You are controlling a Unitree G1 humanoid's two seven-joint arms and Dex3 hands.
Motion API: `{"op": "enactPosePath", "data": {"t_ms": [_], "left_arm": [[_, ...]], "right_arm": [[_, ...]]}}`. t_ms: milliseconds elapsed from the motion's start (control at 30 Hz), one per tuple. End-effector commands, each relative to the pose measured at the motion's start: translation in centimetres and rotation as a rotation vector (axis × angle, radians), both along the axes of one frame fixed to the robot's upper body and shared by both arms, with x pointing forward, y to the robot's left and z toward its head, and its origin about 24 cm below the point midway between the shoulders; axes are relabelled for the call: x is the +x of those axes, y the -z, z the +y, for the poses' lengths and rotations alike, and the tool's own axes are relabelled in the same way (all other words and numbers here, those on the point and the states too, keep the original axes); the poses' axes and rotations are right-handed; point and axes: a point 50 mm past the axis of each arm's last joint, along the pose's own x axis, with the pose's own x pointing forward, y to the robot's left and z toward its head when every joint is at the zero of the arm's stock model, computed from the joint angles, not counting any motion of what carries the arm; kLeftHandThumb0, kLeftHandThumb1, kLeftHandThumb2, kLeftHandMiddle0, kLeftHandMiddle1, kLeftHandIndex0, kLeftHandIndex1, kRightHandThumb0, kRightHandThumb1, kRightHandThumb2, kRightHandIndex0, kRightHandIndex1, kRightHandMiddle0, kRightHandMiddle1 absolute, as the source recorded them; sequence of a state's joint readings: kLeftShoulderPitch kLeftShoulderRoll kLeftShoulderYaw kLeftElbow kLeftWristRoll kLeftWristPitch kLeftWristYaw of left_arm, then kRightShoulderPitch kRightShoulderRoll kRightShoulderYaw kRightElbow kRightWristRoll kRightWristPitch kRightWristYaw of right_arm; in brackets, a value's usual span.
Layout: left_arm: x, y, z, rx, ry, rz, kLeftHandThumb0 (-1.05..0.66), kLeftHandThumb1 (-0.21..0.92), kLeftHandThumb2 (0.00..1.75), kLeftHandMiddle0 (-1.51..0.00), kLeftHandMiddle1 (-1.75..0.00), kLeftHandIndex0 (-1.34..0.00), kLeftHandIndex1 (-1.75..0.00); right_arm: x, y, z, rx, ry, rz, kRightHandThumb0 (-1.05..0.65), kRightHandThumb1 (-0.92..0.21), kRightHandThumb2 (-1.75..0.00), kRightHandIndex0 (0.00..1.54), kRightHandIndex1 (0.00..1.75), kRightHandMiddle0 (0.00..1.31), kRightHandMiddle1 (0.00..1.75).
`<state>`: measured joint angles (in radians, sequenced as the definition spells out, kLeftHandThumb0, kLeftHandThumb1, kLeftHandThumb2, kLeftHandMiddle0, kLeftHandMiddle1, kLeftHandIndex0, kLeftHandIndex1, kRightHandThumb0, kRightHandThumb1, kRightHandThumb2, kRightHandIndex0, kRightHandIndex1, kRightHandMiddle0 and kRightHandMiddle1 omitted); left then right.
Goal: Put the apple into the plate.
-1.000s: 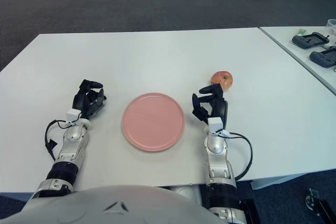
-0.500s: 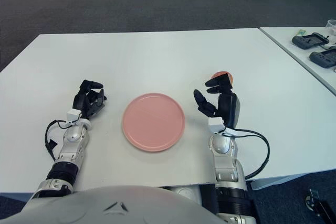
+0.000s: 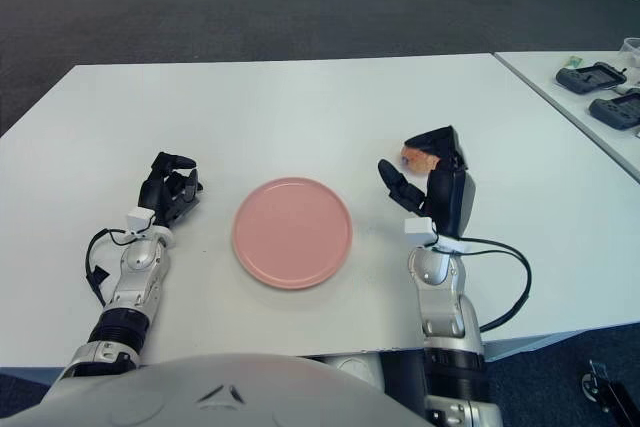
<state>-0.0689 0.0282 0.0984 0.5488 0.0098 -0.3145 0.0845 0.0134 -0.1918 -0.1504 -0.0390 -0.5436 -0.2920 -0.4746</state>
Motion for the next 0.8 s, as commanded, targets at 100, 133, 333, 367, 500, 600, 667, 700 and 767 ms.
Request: {"op": "enactPosePath", "data": {"t_ms": [100,133,333,367,500,600,667,700,767], "left_arm": [[-1.8,2.2,-0.1,-0.018,-0.031,0.134,-0.37,0.78,0.73,-0.48,-1.75,-0.28,-1.75],[-1.9,2.2,-0.1,-0.018,-0.033,0.134,-0.37,0.78,0.72,-0.49,-1.75,-0.28,-1.75],[-2.0,2.2,-0.1,-0.016,-0.044,0.145,-0.36,0.79,0.71,-0.47,-1.75,-0.27,-1.75],[-2.0,2.2,-0.1,-0.015,-0.049,0.15,-0.36,0.79,0.71,-0.47,-1.75,-0.27,-1.75],[-2.0,2.1,-0.1,-0.01,-0.055,0.145,-0.36,0.8,0.7,-0.47,-1.75,-0.27,-1.75],[-2.1,2.1,-0.2,-0.014,-0.054,0.137,-0.36,0.8,0.69,-0.49,-1.75,-0.26,-1.75],[-2.1,2.0,-0.1,-0.012,-0.05,0.13,-0.36,0.8,0.69,-0.49,-1.75,-0.26,-1.75],[-2.1,2.0,-0.1,-0.012,-0.048,0.129,-0.36,0.8,0.69,-0.5,-1.75,-0.26,-1.75],[-2.1,2.1,-0.1,-0.01,-0.046,0.132,-0.36,0.8,0.69,-0.5,-1.75,-0.26,-1.75]], "right_arm": [[1.9,-1.1,-0.2,-0.056,0.048,-0.023,-0.62,-0.59,-0.8,0.0,0.42,0.0,0.61],[2.0,-1.1,-0.3,-0.064,0.055,-0.013,-0.65,-0.58,-0.79,0.0,0.31,0.0,0.49],[2.9,-1.4,-0.2,-0.118,0.061,0.098,-0.76,-0.54,-0.74,0.0,0.04,0.0,0.1],[3.2,-1.6,-0.2,-0.126,0.055,0.119,-0.77,-0.54,-0.73,0.0,0.02,0.0,0.07],[4.3,-2.3,-0.1,-0.143,0.038,0.208,-0.86,-0.59,-0.58,0.0,0.0,0.0,0.01],[5.5,-2.4,-0.4,-0.145,0.039,0.283,-0.92,-0.63,-0.47,0.0,0.0,0.0,0.0],[6.4,-2.3,-0.8,-0.154,0.043,0.328,-0.95,-0.66,-0.41,0.0,0.0,0.0,0.0],[6.7,-2.2,-1.0,-0.156,0.045,0.344,-0.97,-0.67,-0.38,0.0,0.0,0.0,0.0],[7.4,-1.9,-1.5,-0.162,0.051,0.375,-0.98,-0.69,-0.35,0.0,0.0,0.0,0.0]]}}
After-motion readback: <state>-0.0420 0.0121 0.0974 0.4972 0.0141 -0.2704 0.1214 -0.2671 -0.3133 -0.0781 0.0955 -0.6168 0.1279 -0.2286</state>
